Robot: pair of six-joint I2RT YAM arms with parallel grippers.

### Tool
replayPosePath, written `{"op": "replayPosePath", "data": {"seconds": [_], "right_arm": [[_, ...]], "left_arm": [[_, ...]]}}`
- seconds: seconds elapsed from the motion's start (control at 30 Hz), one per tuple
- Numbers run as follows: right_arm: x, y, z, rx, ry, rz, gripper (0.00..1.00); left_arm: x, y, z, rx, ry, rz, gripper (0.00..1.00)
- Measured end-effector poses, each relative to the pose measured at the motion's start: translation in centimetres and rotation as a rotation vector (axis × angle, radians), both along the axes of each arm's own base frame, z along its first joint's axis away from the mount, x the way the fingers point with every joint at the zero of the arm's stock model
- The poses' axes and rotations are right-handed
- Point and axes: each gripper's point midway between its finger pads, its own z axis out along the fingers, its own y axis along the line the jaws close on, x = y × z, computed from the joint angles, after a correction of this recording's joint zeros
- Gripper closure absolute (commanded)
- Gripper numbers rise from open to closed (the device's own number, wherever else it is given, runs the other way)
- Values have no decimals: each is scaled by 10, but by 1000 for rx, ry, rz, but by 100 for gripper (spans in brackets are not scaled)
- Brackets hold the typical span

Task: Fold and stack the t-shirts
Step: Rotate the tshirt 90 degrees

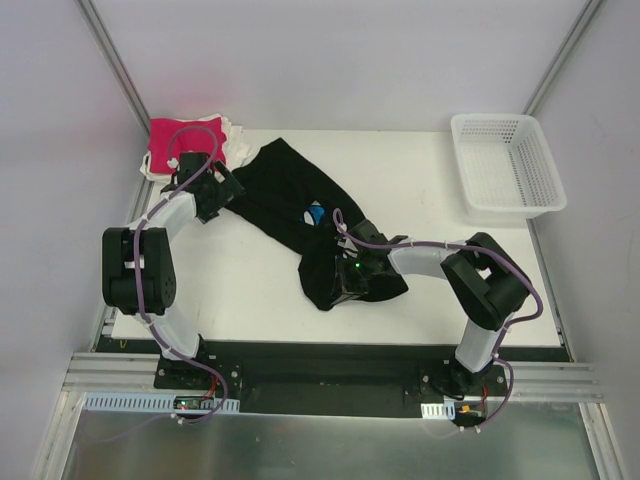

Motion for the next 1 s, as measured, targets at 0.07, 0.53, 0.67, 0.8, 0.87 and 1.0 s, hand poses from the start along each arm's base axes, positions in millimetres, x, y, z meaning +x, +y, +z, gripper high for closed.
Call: {"op": "replayPosePath", "data": {"seconds": [0.07, 0.53, 0.67, 0.8, 0.87, 1.0], "right_arm": [[0, 0, 0, 0, 1, -1, 100], [0, 2, 1, 1, 10, -14, 99], [-4, 4, 1, 1, 11, -3, 99], [-9, 7, 1, 1, 10, 15, 100], [-12, 8, 1, 0, 9, 27, 99], [-20, 10, 0, -5, 10, 53, 100]], "left_arm": [[6, 0, -1, 0, 4, 4, 1], [33, -7, -46, -36, 94, -2, 1], [47, -17, -44, -40, 74, -27, 2], [62, -30, -45, -52, 59, -58, 2], [70, -34, -44, -58, 49, -69, 2], [88, -43, -42, -73, 29, -95, 2]]}}
